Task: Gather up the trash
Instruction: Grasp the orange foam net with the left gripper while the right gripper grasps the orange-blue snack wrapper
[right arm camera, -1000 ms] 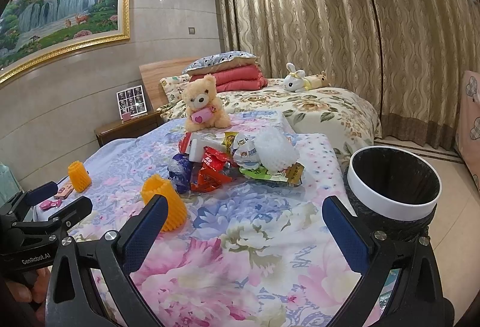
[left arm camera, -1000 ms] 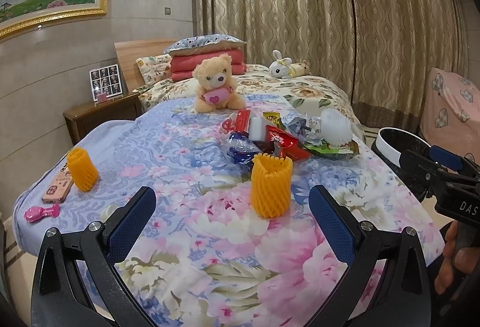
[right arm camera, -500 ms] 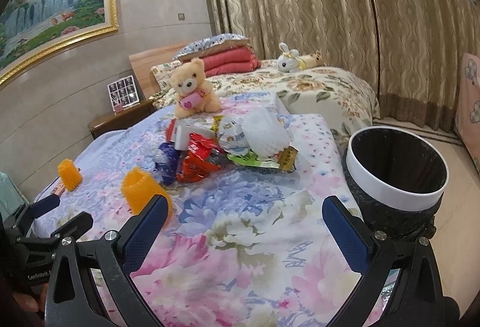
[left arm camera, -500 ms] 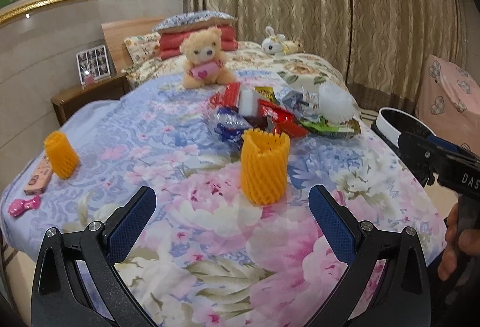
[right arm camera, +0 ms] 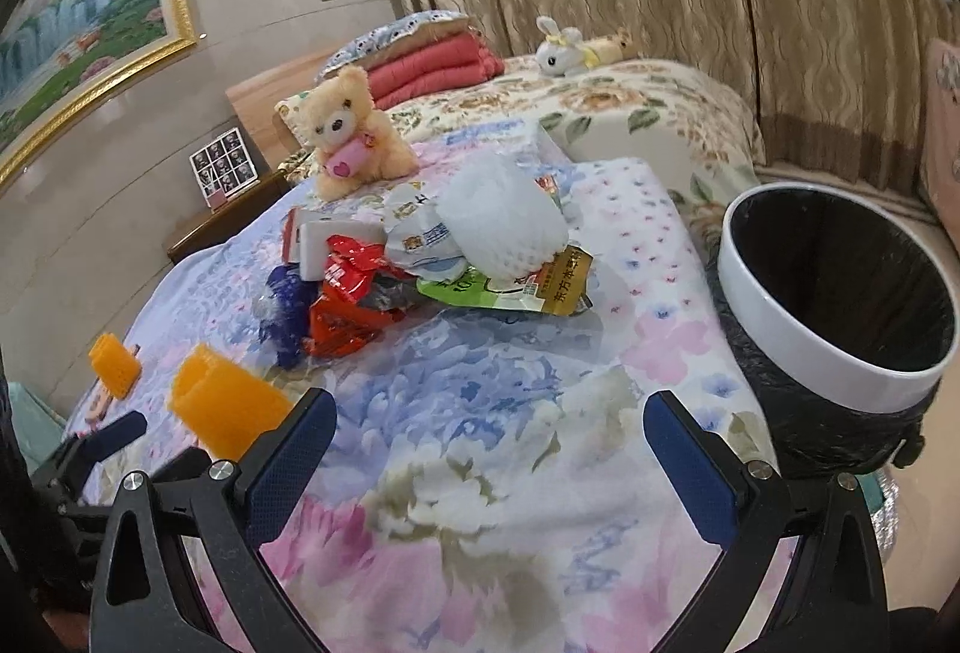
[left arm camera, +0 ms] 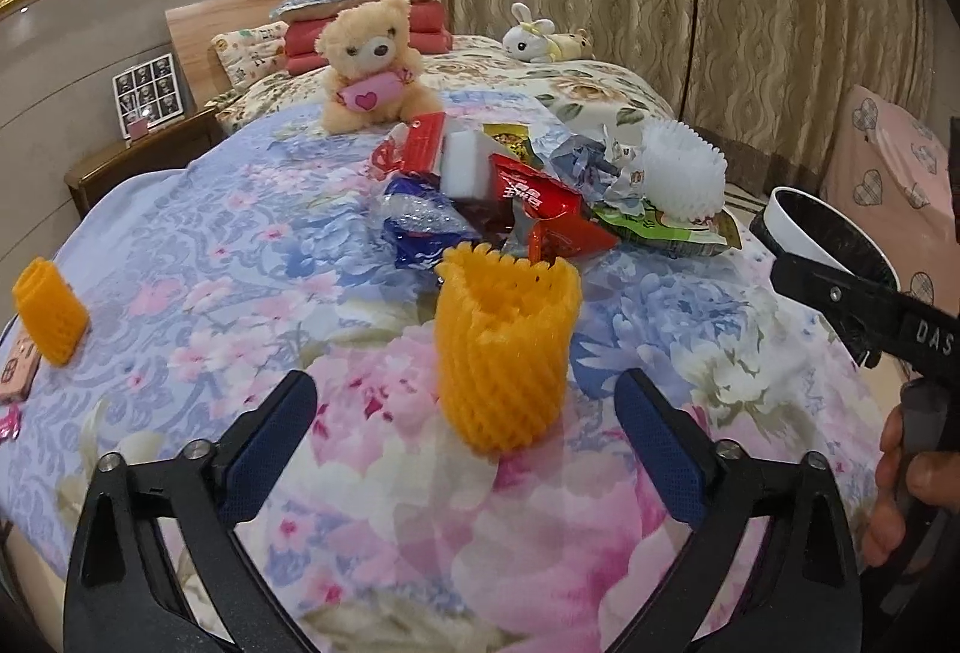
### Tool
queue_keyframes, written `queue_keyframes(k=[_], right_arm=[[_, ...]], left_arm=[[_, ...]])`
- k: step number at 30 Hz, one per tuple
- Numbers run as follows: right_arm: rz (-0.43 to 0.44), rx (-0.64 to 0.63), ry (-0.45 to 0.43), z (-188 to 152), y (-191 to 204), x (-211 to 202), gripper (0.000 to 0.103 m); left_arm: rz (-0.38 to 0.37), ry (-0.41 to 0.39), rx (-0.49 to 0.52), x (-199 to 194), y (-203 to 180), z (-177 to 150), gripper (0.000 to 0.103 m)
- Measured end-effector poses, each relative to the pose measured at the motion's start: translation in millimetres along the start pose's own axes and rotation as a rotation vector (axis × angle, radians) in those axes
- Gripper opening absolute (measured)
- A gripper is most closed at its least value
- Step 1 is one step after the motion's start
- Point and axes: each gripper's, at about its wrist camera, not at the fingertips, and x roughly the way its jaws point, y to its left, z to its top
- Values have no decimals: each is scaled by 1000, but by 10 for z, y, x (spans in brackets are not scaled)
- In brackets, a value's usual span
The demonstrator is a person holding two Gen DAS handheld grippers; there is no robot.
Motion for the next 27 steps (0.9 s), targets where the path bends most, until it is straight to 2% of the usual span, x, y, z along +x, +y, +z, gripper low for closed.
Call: queue_keyframes(k=[3,5,6,8,10,14,22,24,27], right_arm=[[24,5,24,33,46,121,102],[38,4,42,49,93,199,102],[45,0,50,50,127,238,102],[59,-10,63,66,198,315,102],[74,-21,74,84,276,396,102],[110,-38,98,130,448,579,102],[153,-44,154,237,708,989,100],[156,-40,182,254,747,1111,95],[158,-31,219,245,760,1220,75]], left_arm=[[-23,27,-4,109,1,27,85],[-47,52,-8,192,12,35,68],[-57,61,-8,228,24,44,63],[-96,67,-2,251,45,47,41],[-96,61,16,233,54,56,33],[-90,44,-21,176,229,80,29],[-66,62,-85,247,541,93,28],[-69,67,-93,261,565,77,28],[-68,64,-89,255,562,62,28]])
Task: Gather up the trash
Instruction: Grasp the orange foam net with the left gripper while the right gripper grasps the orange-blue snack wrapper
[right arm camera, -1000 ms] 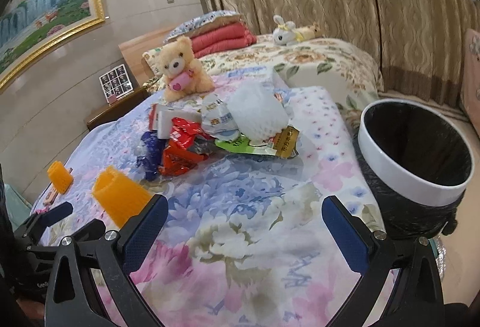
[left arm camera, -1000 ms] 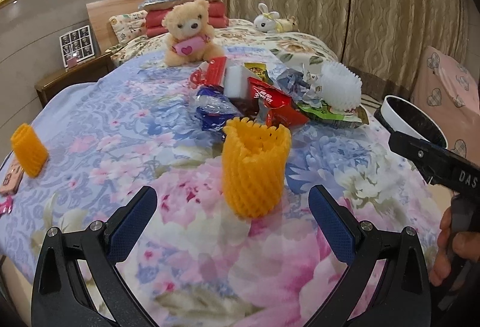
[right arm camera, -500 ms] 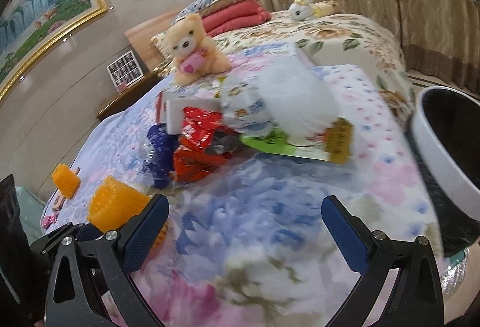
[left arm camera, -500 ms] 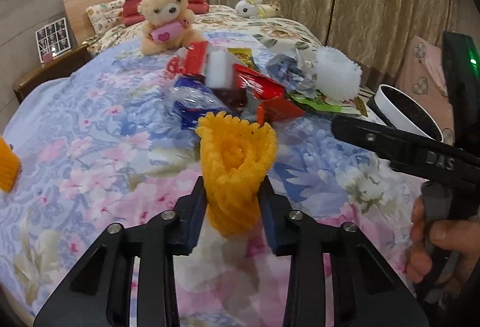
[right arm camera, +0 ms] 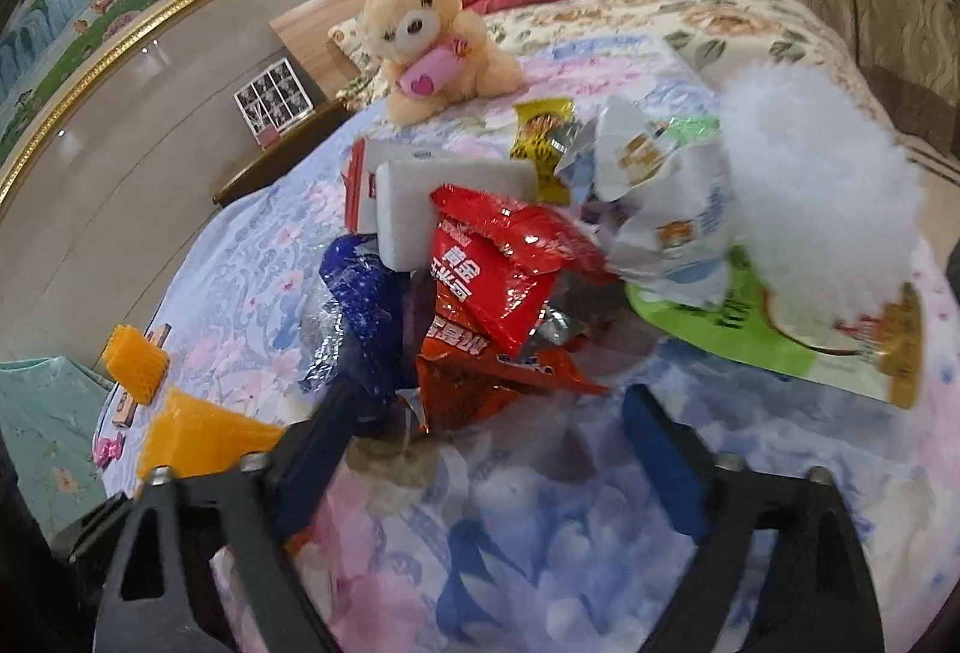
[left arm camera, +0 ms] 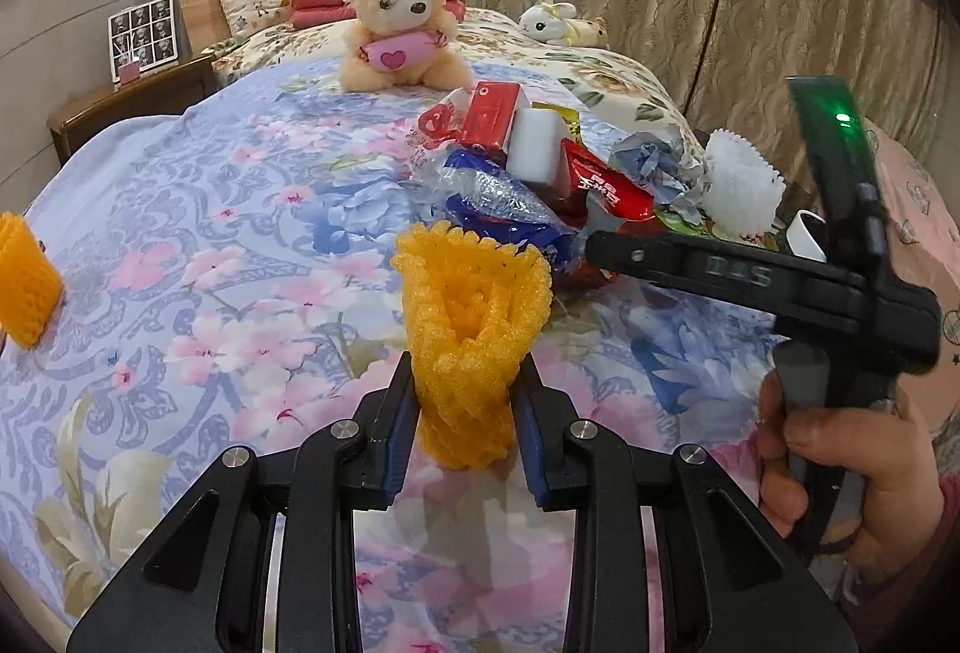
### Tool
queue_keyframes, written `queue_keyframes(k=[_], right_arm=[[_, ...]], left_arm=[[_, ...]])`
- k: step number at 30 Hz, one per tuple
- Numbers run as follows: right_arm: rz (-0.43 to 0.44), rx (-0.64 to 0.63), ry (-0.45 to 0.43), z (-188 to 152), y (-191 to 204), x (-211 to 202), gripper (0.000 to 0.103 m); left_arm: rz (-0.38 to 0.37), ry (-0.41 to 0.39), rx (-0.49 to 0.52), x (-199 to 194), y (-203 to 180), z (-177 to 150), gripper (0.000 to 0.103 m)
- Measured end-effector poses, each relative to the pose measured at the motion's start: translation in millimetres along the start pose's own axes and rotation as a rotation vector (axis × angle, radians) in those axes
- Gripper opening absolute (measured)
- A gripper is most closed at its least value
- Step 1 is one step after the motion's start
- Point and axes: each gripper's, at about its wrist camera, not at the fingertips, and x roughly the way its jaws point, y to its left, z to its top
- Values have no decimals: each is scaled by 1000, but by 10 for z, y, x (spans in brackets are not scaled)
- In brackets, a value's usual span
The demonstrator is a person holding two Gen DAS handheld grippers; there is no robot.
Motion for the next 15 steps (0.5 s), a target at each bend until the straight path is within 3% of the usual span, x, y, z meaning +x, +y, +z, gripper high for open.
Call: queue_keyframes(k=[5,15], right_arm=[[15,31,14,-45,-79,-45,8],[12,59,-33,-274,-321,-575,4]], left_arm=[[-8,1,2,-12,-31,11,28],[-66,-15,58,-122,-348,5,28]])
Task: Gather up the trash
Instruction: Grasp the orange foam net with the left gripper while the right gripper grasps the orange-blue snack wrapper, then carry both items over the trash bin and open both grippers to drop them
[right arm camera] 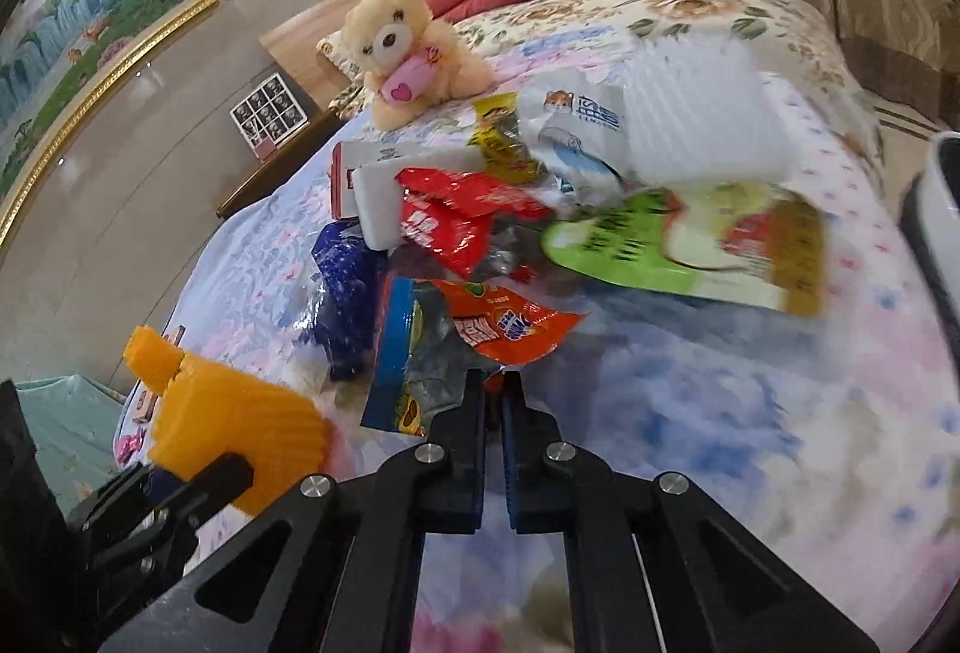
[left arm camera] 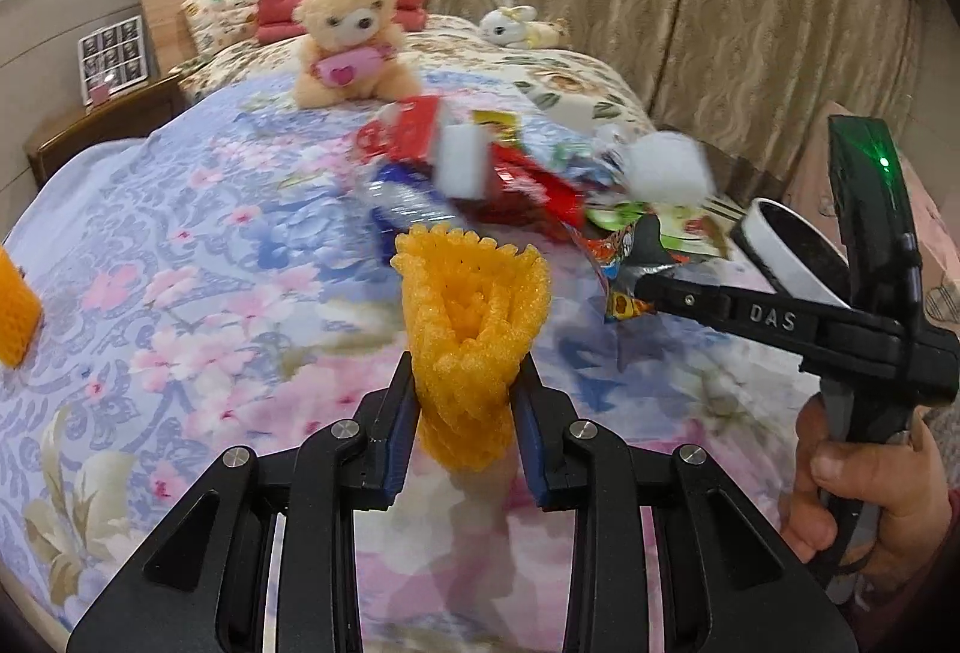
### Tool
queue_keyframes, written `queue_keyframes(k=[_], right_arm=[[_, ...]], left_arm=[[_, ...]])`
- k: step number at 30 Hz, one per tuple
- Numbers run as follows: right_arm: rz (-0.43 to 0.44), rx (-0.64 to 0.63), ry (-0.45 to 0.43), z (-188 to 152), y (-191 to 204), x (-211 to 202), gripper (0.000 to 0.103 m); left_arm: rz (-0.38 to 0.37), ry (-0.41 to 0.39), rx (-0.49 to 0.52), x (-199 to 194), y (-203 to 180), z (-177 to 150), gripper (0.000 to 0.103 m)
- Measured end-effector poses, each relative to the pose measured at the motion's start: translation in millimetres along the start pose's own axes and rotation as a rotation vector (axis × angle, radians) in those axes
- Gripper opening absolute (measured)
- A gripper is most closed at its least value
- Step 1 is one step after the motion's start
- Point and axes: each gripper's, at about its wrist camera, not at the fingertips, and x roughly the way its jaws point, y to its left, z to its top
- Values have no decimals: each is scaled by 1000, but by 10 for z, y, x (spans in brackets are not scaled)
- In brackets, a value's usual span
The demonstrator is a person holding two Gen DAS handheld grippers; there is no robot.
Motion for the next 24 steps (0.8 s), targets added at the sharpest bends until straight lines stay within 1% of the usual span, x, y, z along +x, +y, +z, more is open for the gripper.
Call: queue_keyframes(k=[6,11,19,24], right_arm=[[-27,30,-32,-92,-238,-381,4],[-60,63,-64,-148,-481,-672,4],[-121,91,-131,-117,-825,-1111,4],[-169,121,-160,-103,-1108,-1344,4]], left_arm=[[-65,5,45,-7,-335,37,28],[-104,3,99,10,-616,90,28],[-192,14,179,87,-1131,201,28],[-248,27,212,176,-1434,303,28]])
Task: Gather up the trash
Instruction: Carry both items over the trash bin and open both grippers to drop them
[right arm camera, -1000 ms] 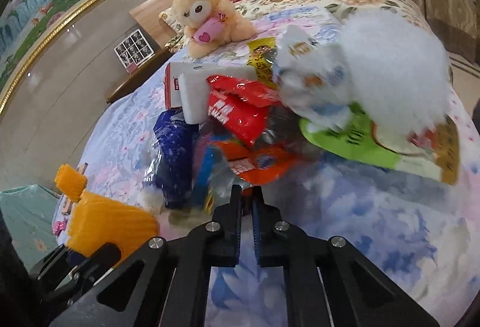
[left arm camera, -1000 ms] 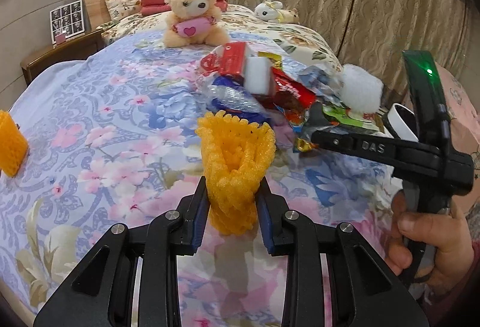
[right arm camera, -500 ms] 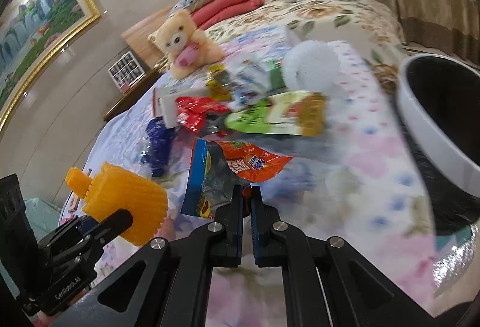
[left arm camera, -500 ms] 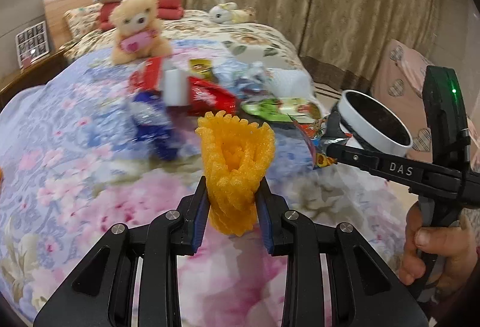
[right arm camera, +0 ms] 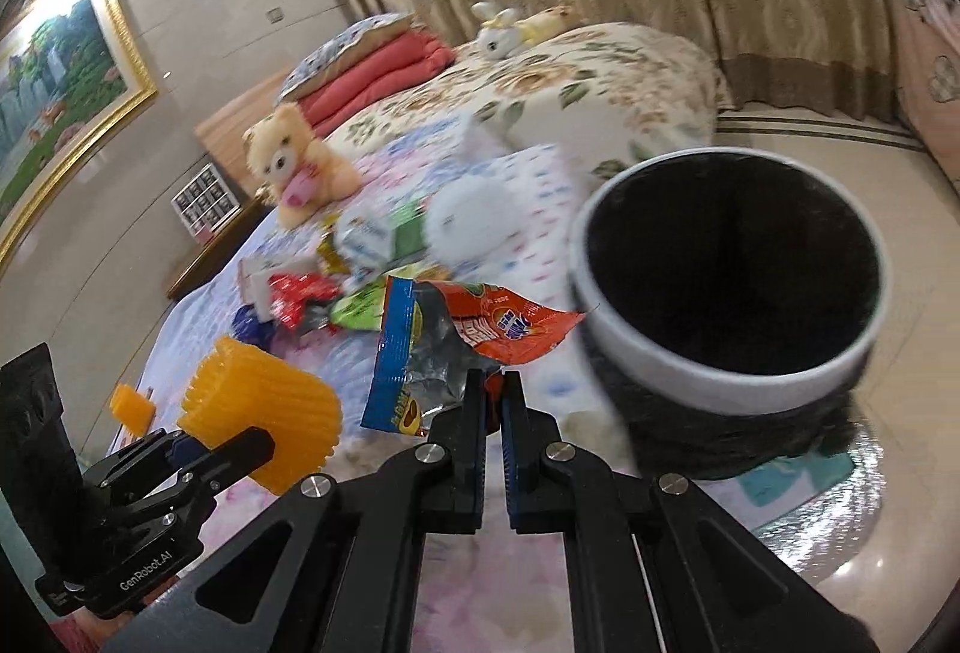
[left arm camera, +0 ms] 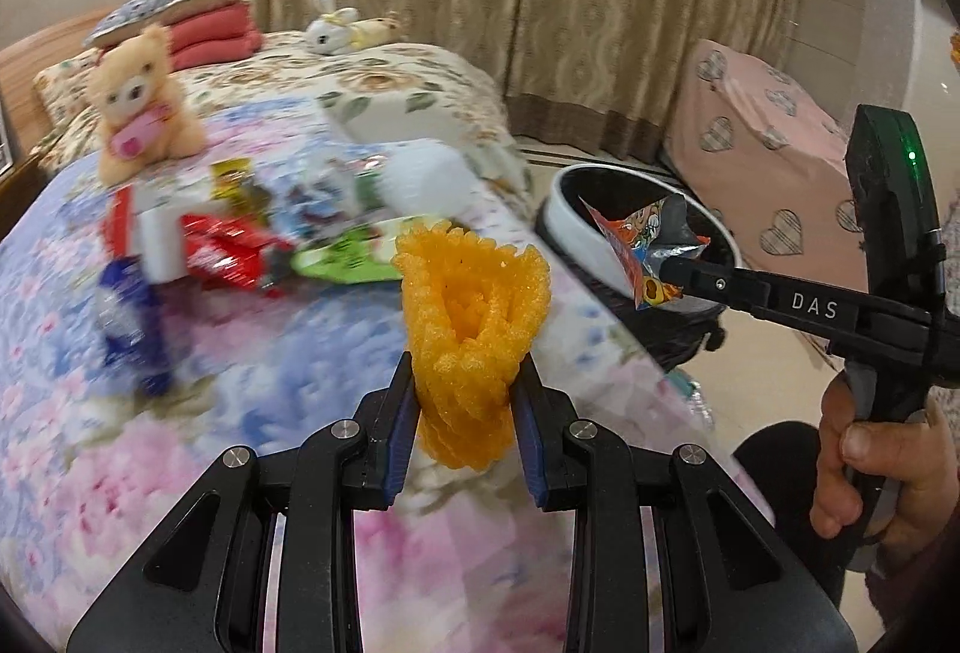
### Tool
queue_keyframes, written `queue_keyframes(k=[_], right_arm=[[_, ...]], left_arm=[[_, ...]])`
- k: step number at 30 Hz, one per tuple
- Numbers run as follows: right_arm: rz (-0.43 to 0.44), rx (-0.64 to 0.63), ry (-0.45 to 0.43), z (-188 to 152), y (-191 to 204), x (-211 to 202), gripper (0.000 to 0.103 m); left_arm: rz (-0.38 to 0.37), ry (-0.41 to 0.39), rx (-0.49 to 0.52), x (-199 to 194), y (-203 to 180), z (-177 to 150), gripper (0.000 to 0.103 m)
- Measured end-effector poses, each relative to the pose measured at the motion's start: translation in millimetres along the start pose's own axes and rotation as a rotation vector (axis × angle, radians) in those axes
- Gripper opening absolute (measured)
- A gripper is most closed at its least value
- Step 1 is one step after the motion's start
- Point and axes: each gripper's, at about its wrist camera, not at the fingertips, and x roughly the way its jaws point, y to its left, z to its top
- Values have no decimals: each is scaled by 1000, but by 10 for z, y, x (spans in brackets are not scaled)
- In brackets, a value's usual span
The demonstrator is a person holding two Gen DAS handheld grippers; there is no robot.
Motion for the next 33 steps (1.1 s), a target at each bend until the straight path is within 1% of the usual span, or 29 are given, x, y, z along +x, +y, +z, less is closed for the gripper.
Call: queue_keyframes(k=[7,12,19,24,33], right_arm=[[-57,36,-20,117,-381,-122,4],[-84,44,-26,198,-558,-133,4],[-121,57,-17,305,-789,-88,4],[-135,59,-12,405,-930,-61,4],[-141,55,39,540,-1103,79,4]], left_arm=[[-54,9,65,229,-382,203,28],[-86,17,91,370,-581,336,28],[-123,23,106,575,-774,593,28],[-139,43,123,801,-920,754,28],[-183,78,106,1084,-1045,955,28]])
